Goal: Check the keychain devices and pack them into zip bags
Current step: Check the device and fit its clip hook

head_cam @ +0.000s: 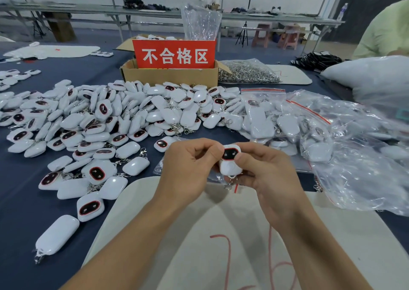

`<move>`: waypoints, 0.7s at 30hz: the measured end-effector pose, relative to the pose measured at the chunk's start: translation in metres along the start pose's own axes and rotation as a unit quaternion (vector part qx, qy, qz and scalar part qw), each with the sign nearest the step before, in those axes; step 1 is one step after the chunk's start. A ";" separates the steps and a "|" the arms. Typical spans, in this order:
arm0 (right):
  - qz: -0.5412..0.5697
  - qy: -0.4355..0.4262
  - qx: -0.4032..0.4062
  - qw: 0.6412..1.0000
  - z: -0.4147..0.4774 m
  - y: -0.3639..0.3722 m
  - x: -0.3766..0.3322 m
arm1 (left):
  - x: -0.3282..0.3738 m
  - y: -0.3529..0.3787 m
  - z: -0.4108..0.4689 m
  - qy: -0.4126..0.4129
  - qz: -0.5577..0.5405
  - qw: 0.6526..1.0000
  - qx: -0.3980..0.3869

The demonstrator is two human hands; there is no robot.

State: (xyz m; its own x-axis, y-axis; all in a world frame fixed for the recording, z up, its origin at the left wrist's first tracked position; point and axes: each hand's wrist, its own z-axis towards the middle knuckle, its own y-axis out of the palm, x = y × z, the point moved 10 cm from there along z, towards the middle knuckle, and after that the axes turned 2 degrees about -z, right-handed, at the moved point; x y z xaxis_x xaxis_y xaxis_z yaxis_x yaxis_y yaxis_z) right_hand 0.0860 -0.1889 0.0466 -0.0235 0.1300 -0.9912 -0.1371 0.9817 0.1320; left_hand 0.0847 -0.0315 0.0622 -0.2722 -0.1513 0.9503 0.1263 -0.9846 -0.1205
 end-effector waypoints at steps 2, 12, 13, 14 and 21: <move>-0.003 -0.001 0.019 1.000 -0.001 -0.003 0.000 | -0.002 0.004 -0.001 -0.010 -0.008 1.000 -0.015; 0.009 -0.019 0.041 0.999 -0.002 -0.005 -0.005 | 0.000 0.003 0.000 -0.027 -0.040 0.999 -0.017; 0.010 -0.020 0.039 0.999 -0.002 -0.005 -0.005 | -0.001 0.003 0.000 -0.029 -0.039 0.999 -0.017; 0.012 -0.020 0.034 0.999 -0.002 -0.004 -0.005 | -0.001 0.002 0.000 -0.033 -0.039 0.999 -0.016; -0.149 -0.130 0.113 0.974 -0.008 -0.006 -0.017 | -0.008 -0.001 -0.005 -0.064 -0.005 0.996 0.055</move>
State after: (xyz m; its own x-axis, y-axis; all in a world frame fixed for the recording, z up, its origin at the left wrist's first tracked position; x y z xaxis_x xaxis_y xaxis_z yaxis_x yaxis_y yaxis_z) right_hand 0.0788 -0.1983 0.0628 0.2401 -0.1629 -0.9570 0.1226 0.9830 -0.1366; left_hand 0.0814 -0.0300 0.0535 -0.1512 -0.1222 0.9809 0.2297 -0.9695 -0.0854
